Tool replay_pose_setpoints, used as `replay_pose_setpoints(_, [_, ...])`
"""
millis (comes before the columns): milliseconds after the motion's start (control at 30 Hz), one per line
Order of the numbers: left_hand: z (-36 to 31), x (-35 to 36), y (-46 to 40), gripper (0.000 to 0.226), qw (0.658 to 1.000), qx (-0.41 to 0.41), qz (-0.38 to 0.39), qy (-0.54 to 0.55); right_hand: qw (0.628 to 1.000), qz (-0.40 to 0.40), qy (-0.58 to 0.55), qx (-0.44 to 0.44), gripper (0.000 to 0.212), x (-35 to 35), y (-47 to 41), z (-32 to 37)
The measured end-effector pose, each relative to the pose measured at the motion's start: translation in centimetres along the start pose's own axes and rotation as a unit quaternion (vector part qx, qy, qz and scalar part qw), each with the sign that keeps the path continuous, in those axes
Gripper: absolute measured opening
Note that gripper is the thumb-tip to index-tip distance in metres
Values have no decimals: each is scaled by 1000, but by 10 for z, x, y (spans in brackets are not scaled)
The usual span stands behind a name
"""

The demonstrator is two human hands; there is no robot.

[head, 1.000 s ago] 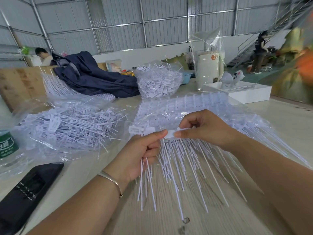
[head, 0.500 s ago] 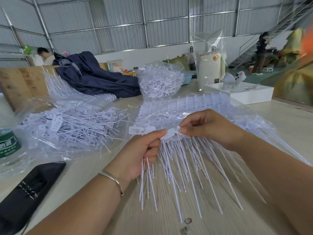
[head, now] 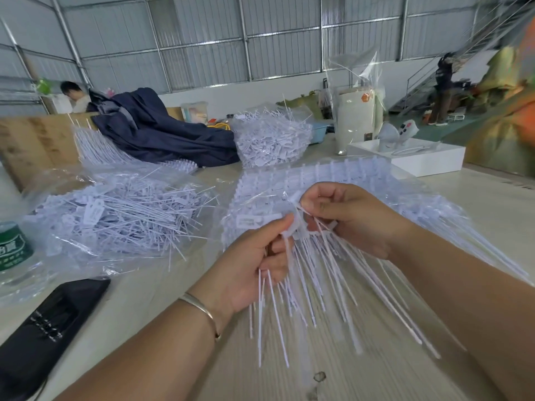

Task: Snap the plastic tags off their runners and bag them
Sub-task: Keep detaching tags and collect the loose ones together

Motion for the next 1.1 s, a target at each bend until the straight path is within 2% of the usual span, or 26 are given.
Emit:
replay_pose_setpoints(167, [0,-20,-5,33,997,-19,-75,21,999,-30,17,-5,4,-5,1,3])
replay_pose_setpoints(267, [0,-26,-7,34,995,-9,-98,26,995,-47,77,-49,9,-6,3,9])
replay_pose_setpoints(367, [-5,-28,-7,36,993,15,-100,58,986,-48,129,-92,1,1,6,19])
replay_pose_setpoints(467, [-13,-30,-7,38,991,46,-110,60,971,-53,188,-135,4,8,9,28])
replay_pose_setpoints(600, [-16,-35,-8,44,989,63,-130,42,917,-59,324,-224,3,18,17,42])
replay_pose_setpoints(700, [-12,-36,-9,46,989,55,-140,14,863,-33,432,-262,9,31,18,40])
replay_pose_setpoints(767, [-9,-43,-10,49,983,59,-173,-15,829,-24,484,-279,13,37,18,36])
replay_pose_setpoints(867, [-12,-52,-9,49,974,75,-207,-45,818,-35,499,-285,16,33,18,36])
replay_pose_setpoints(933, [-13,-51,-9,45,978,71,-195,-32,821,-44,497,-278,14,28,16,35])
replay_pose_setpoints(1100, [-9,-34,-11,37,994,35,-105,10,828,-47,488,-272,11,23,13,32])
Point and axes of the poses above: each hand's wrist, its own y-axis away from the middle knuckle, its own x-axis out of the palm, z = x × y, the point moved 10 cm from there along -y, towards the middle knuckle, and after that the axes turned 12 degrees about -z, right-handed, at the moved point
